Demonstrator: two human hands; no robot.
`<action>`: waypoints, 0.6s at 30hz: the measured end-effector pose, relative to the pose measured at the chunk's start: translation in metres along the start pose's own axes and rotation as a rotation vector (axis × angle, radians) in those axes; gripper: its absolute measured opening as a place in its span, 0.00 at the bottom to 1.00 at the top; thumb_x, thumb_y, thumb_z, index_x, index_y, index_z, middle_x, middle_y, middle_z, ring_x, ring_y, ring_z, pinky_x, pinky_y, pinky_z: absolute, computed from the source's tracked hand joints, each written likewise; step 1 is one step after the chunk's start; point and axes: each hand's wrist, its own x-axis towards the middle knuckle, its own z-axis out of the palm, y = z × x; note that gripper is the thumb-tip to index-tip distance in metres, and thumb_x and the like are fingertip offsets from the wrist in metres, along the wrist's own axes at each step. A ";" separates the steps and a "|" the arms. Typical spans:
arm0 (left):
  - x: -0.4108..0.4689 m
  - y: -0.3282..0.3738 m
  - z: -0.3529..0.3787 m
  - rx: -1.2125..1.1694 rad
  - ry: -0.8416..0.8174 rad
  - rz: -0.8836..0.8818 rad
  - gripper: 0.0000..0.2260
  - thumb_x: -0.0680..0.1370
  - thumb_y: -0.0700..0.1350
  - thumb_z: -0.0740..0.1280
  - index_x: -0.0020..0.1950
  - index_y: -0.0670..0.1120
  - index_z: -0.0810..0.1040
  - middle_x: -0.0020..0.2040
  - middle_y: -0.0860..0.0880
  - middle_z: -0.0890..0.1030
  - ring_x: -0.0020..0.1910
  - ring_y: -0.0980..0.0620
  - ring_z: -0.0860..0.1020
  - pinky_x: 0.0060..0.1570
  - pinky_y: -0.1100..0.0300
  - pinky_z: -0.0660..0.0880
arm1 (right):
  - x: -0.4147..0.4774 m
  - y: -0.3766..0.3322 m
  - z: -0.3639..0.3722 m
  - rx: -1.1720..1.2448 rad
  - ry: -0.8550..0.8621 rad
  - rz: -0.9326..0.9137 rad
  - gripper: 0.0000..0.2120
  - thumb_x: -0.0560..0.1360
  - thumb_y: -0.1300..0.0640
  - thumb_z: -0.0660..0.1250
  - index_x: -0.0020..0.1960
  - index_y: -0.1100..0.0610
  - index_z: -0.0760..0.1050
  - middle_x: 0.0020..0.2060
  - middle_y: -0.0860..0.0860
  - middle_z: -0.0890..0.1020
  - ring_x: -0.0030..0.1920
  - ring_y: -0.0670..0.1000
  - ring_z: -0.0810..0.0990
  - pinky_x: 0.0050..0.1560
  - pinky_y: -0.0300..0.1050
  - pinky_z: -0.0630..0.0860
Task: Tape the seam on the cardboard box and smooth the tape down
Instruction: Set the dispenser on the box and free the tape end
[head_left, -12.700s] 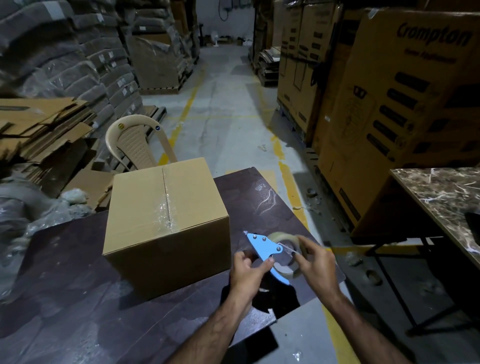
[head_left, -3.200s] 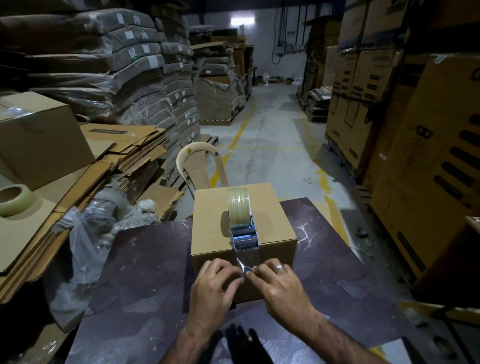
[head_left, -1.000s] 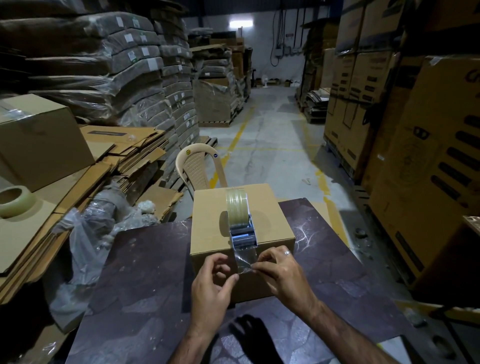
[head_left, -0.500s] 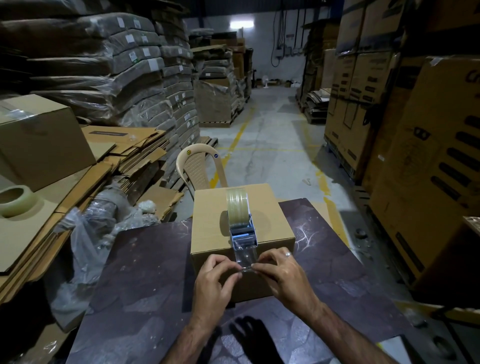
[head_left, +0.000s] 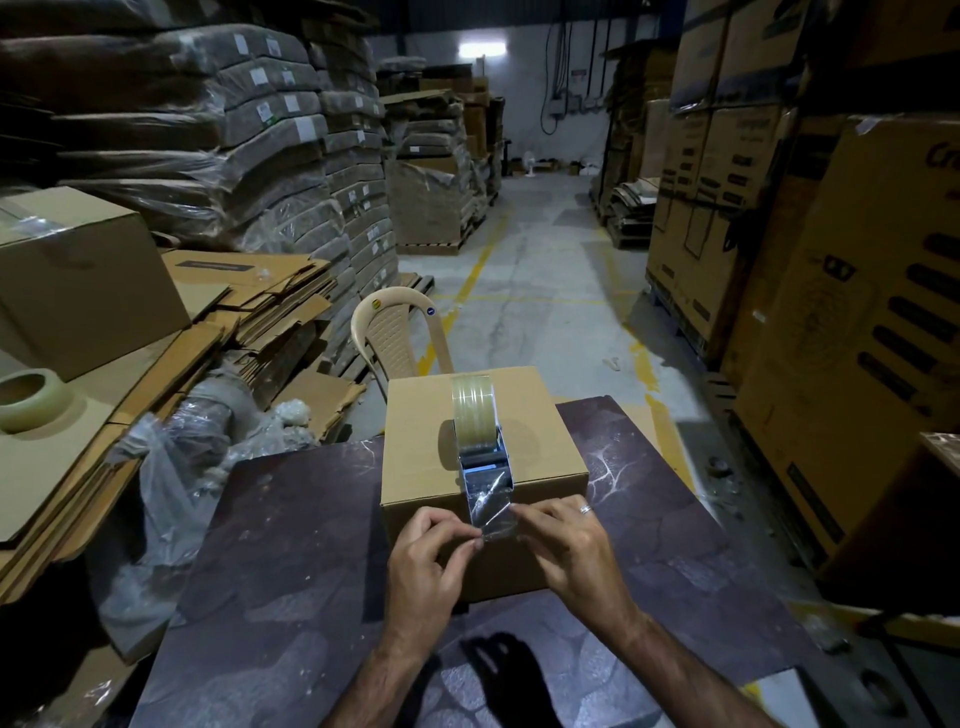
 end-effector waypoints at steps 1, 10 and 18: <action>0.000 0.000 0.000 0.002 0.000 0.000 0.04 0.71 0.40 0.75 0.41 0.49 0.84 0.44 0.58 0.76 0.46 0.57 0.77 0.39 0.53 0.78 | 0.000 0.001 0.000 -0.008 -0.006 -0.005 0.17 0.71 0.62 0.72 0.58 0.52 0.80 0.45 0.46 0.81 0.45 0.48 0.74 0.44 0.43 0.76; 0.001 0.001 -0.001 0.013 -0.006 0.015 0.04 0.71 0.40 0.75 0.42 0.49 0.84 0.43 0.57 0.76 0.45 0.56 0.77 0.39 0.57 0.78 | 0.006 -0.004 0.001 0.025 0.035 0.037 0.09 0.72 0.55 0.72 0.52 0.51 0.81 0.44 0.45 0.80 0.45 0.46 0.73 0.45 0.36 0.72; 0.002 -0.002 0.000 0.018 -0.041 0.005 0.04 0.71 0.41 0.75 0.43 0.50 0.84 0.43 0.58 0.76 0.46 0.57 0.77 0.40 0.58 0.77 | 0.007 -0.003 0.000 0.023 0.054 0.019 0.15 0.70 0.60 0.74 0.56 0.53 0.80 0.45 0.47 0.81 0.44 0.47 0.74 0.45 0.39 0.73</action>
